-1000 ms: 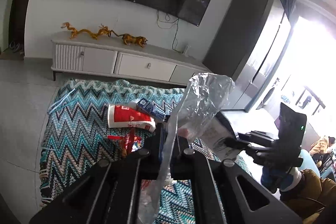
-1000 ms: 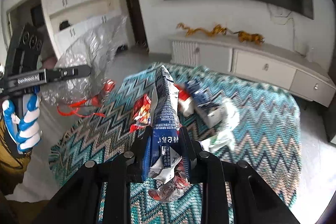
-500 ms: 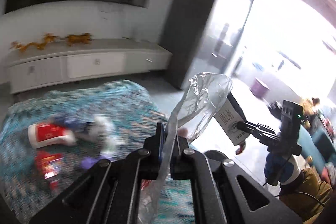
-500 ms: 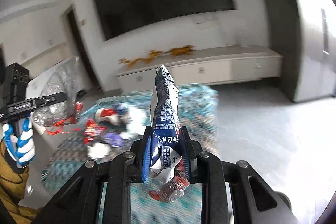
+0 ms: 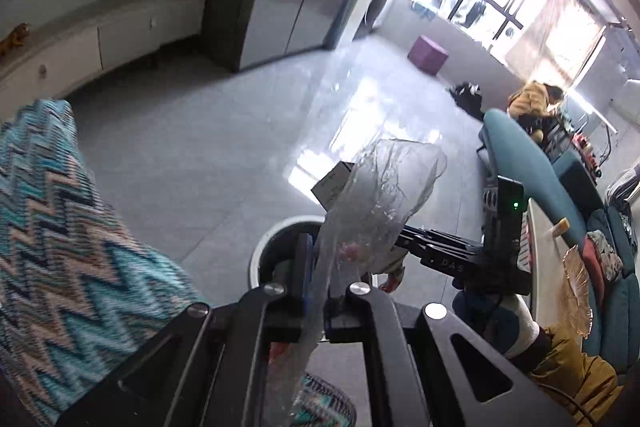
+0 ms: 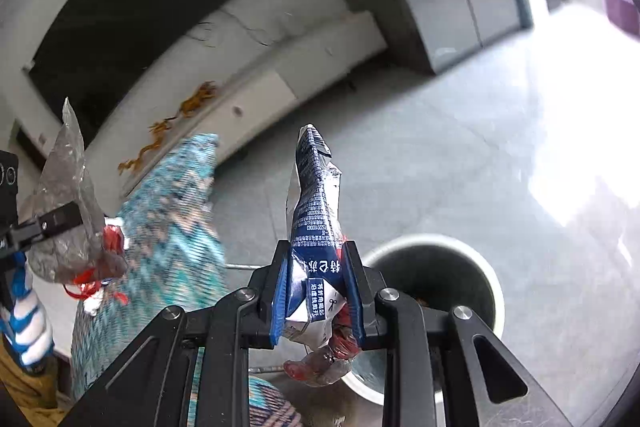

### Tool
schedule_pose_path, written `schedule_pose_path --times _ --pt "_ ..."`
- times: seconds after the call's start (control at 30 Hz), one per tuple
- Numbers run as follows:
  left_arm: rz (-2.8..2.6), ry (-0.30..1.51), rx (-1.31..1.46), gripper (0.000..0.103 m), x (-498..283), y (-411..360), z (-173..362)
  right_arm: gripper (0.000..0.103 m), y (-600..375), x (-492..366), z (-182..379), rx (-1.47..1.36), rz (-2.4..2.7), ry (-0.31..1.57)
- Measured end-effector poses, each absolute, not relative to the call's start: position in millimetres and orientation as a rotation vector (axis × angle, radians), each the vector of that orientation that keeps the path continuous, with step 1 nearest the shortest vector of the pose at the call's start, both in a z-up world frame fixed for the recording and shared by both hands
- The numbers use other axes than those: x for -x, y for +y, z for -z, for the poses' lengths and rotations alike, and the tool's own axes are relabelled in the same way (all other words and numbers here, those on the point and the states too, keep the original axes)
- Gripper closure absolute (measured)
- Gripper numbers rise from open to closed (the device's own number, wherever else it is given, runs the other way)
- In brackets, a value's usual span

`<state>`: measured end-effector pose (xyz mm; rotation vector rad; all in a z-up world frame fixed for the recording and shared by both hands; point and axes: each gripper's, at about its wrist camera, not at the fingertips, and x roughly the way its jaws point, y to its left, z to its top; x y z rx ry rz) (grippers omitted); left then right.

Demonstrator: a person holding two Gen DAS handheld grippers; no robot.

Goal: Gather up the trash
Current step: 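Carry the plastic bag and blue carton to the bin and release both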

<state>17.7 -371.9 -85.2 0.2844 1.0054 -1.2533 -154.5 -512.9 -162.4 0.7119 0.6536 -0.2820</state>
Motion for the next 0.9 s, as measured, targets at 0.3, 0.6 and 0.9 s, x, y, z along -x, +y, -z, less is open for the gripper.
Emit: schedule_pose_path --times 0.3,0.6,0.9 --pt "1.171 1.161 -0.352 0.099 -11 -432 157 0.079 -540 165 198 -0.808 0.311 0.666" --pt "1.095 1.242 -0.372 0.099 -8 -464 196 0.079 -546 170 204 -0.831 0.347 0.666" --pt "1.061 1.3 -0.371 0.097 -9 -481 221 0.079 -544 181 195 -0.816 0.377 0.647"
